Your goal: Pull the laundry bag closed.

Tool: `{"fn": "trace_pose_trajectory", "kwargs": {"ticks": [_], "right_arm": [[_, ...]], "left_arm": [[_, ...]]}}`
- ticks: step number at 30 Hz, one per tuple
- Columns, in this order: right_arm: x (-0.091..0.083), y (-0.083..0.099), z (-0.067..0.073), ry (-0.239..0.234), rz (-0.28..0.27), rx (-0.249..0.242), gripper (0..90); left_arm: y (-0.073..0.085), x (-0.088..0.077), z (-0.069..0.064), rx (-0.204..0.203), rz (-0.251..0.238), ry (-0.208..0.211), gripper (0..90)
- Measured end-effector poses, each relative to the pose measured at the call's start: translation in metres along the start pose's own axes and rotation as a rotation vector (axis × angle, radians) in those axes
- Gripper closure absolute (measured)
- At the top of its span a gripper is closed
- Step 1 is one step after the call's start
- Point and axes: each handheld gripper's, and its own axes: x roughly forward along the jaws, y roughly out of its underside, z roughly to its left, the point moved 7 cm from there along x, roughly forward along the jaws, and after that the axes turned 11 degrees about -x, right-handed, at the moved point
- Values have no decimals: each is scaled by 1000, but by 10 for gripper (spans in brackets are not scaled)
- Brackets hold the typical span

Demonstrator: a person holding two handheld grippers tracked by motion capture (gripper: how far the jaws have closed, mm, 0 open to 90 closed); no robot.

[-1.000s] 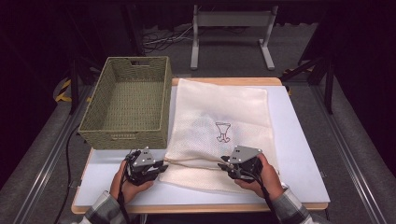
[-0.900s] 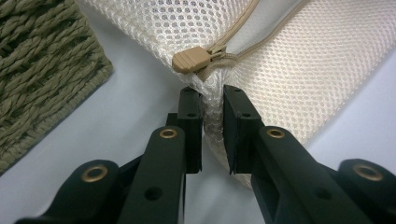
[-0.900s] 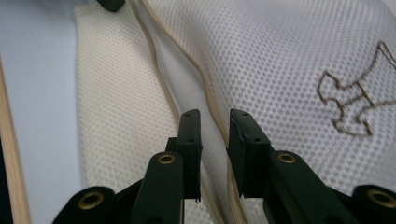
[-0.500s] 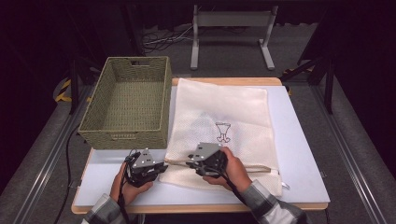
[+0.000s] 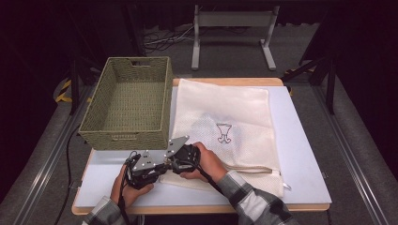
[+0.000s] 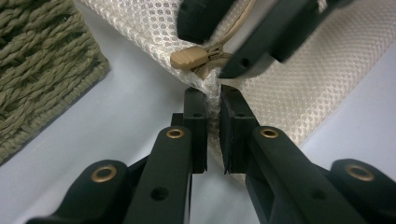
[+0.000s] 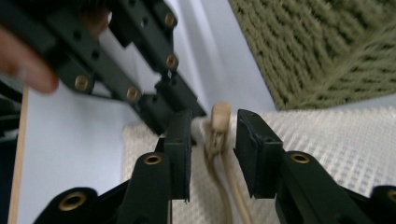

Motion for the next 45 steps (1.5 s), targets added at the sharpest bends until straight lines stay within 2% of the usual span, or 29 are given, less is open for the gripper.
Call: {"fn": "trace_pose_trajectory", "kwargs": {"ticks": [2,3,4,7,10,19,21,23,28,30,31,35,38,40,45], "right_arm": [[3,-3,-1,-29,-1,4,628],[8,-4,-2,-22,37,-15,644],[10,-4,-2,-25,45,-18,659],[12,-5,-2,-36,41,-16,710],[11,-7,0,-31,32,-25,812],[5,-2,-2,-22,16,-9,827],[3,0,-1,-15,13,-9,874],[2,2,0,-19,21,-3,867],[2,-2,-4,10,2,9,759],[5,-4,-4,-4,-7,28,748],[7,-5,-3,-5,-4,21,743],[13,-6,-4,-20,-8,36,739],[18,-7,-8,-46,-12,63,750],[19,-7,-8,-58,-13,72,787],[20,-7,-7,-65,-6,73,817]], "left_arm": [[1,0,1,-2,2,5,825],[1,0,1,1,4,-1,826],[2,1,1,5,11,-7,824],[3,1,2,1,16,-6,820],[3,1,2,2,22,-9,817],[3,0,2,3,23,-10,812],[3,0,3,4,27,-9,809],[3,0,3,-3,25,-8,807],[3,0,2,2,23,-10,808],[3,0,2,-7,20,-4,809],[4,0,3,-9,21,-3,810],[5,1,3,-14,24,0,811],[5,0,2,-4,26,-4,815],[5,0,2,-5,28,-3,815],[5,0,2,0,28,-8,815]]}}
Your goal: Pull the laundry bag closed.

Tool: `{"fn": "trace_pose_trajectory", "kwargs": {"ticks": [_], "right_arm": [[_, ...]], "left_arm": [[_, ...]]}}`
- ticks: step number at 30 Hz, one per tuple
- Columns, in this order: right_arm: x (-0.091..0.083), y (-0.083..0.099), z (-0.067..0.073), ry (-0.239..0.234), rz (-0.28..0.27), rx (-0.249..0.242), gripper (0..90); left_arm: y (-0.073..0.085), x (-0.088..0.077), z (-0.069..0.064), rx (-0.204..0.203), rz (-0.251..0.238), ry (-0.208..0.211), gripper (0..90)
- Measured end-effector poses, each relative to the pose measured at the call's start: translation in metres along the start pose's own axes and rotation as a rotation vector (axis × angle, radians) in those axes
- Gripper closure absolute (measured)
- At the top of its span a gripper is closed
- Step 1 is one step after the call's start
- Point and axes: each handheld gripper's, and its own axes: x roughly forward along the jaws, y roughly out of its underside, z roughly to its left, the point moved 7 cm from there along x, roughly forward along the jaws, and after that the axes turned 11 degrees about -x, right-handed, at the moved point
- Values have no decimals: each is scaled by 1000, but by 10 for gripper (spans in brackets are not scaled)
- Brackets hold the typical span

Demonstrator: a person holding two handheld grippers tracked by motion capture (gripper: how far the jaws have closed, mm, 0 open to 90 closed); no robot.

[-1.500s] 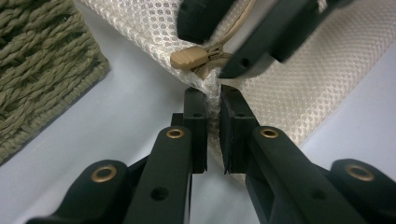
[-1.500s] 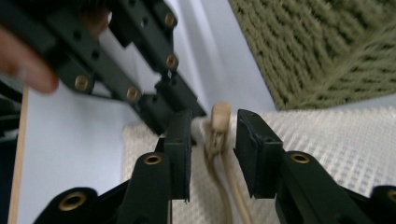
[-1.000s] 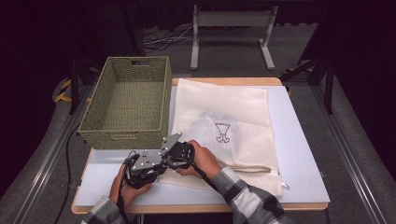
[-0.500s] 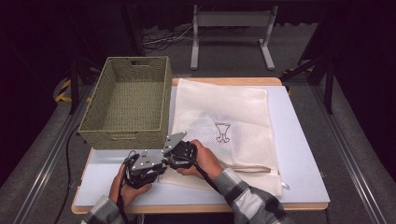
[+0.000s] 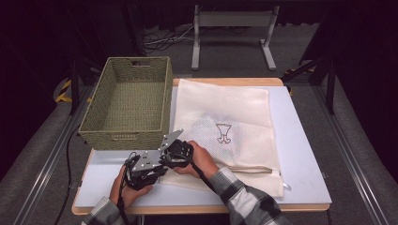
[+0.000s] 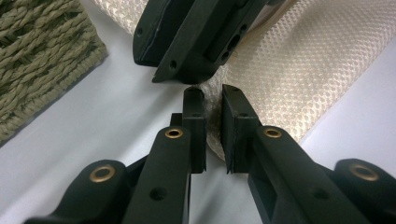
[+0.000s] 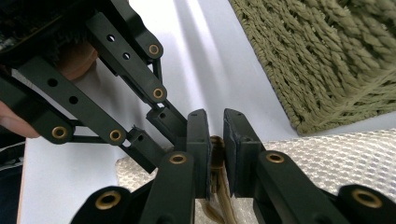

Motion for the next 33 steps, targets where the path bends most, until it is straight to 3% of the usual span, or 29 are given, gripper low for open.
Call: {"fn": "trace_pose_trajectory", "kwargs": {"ticks": [10,19,22,27,30,33], "right_arm": [[-19,6,3,38,-30,6,816],[-25,26,9,31,2,11,813],[-25,28,11,57,22,-17,804],[-22,32,15,66,62,-58,801],[-21,33,13,66,57,-54,810],[-19,34,14,72,67,-60,811]], "left_arm": [[0,1,0,-10,7,-5,809],[-2,-1,0,-12,-13,9,772],[-5,-5,3,-30,-38,28,686],[-10,-5,7,-73,-66,50,636],[-11,-2,11,-98,-55,50,602],[-10,3,14,-116,-14,68,606]]}}
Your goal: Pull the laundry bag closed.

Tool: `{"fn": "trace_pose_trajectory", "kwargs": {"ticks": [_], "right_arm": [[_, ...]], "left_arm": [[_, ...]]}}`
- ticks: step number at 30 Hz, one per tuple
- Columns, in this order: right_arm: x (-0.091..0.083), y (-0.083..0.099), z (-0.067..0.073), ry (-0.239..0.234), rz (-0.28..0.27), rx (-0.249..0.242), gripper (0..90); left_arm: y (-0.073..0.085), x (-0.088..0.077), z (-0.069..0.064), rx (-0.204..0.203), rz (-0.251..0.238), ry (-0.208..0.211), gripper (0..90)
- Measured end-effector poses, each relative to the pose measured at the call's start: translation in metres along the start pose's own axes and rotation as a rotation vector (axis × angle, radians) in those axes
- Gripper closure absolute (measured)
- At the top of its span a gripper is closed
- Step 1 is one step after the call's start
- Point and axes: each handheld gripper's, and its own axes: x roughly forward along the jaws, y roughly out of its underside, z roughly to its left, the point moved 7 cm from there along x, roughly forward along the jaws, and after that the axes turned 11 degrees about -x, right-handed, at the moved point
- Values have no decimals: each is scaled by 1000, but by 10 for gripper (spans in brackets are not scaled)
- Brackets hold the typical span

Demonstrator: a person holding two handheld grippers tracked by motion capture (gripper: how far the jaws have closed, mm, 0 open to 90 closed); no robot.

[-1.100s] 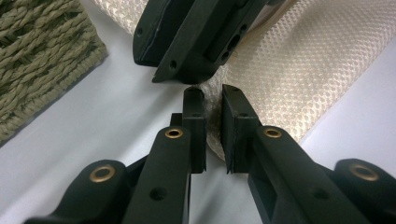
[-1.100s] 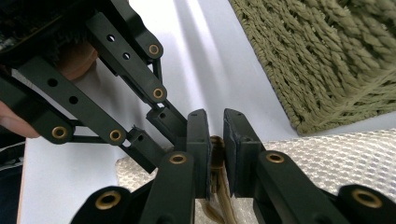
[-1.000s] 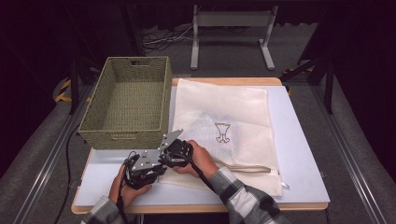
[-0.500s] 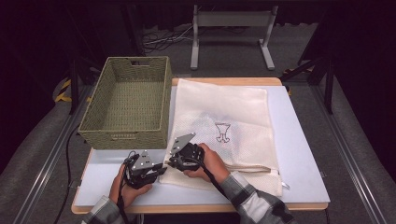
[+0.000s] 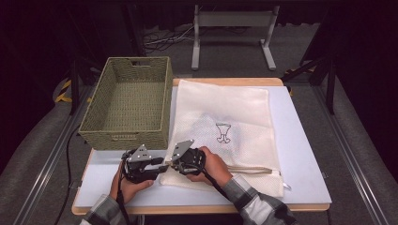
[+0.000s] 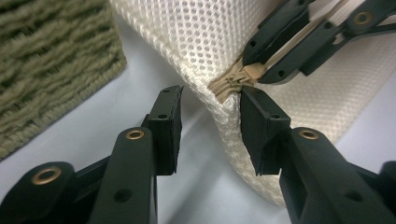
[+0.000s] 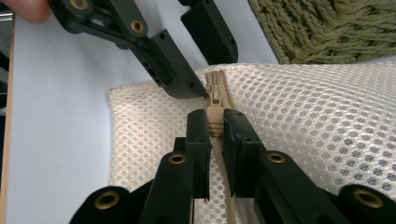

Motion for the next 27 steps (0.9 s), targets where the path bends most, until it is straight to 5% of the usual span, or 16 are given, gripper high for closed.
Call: {"fn": "trace_pose_trajectory", "kwargs": {"ticks": [2,9,18,27], "right_arm": [[0,0,1,8,0,-13,811],[1,2,2,21,13,-25,816],[6,1,5,15,13,-29,687],[6,-1,1,31,-3,3,794]], "left_arm": [[0,0,-1,-1,6,31,669],[0,1,-3,-1,17,36,815],[-3,0,-7,40,12,1,831],[-5,-1,-9,59,2,-7,829]]}}
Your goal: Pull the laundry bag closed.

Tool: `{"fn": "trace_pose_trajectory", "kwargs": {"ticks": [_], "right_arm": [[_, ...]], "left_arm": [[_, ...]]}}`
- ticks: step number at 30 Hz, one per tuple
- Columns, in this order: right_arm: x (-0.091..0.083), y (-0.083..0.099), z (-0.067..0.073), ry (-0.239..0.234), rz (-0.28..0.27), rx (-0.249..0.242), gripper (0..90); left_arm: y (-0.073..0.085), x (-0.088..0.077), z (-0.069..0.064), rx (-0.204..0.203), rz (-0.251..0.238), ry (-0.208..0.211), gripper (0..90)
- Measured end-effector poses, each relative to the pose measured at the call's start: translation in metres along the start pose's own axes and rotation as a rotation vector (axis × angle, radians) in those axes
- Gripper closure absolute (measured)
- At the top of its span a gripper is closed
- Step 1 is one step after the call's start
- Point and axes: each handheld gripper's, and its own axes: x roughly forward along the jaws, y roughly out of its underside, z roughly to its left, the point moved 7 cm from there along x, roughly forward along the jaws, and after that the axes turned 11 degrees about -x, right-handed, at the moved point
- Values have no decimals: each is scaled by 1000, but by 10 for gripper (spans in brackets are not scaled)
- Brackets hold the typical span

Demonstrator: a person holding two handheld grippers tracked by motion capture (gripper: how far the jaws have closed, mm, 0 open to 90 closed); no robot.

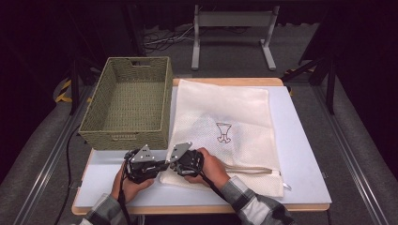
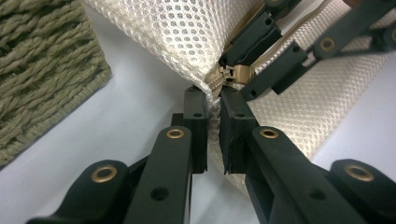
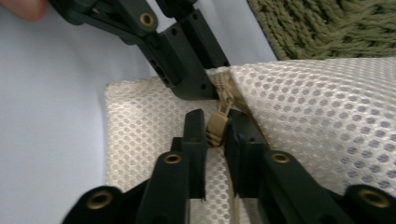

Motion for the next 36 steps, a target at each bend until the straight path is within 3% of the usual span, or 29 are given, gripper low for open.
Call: {"fn": "trace_pose_trajectory", "kwargs": {"ticks": [6,10,13,20,27,36], "right_arm": [[-3,0,-3,-3,-9,14,848],[-5,0,-2,11,-6,-4,868],[-5,-1,-2,16,-7,-9,868],[-8,0,-2,-16,-37,16,829],[-8,1,-3,-19,-47,40,868],[-8,0,-4,-30,-58,53,829]], "left_arm": [[0,0,0,11,1,-10,832],[-2,-1,1,4,-11,-4,808],[-4,-3,1,5,-24,6,777],[-3,-2,0,46,0,-11,839],[-3,-2,-1,38,-4,-10,839],[-3,-2,-1,43,-6,-14,839]]}}
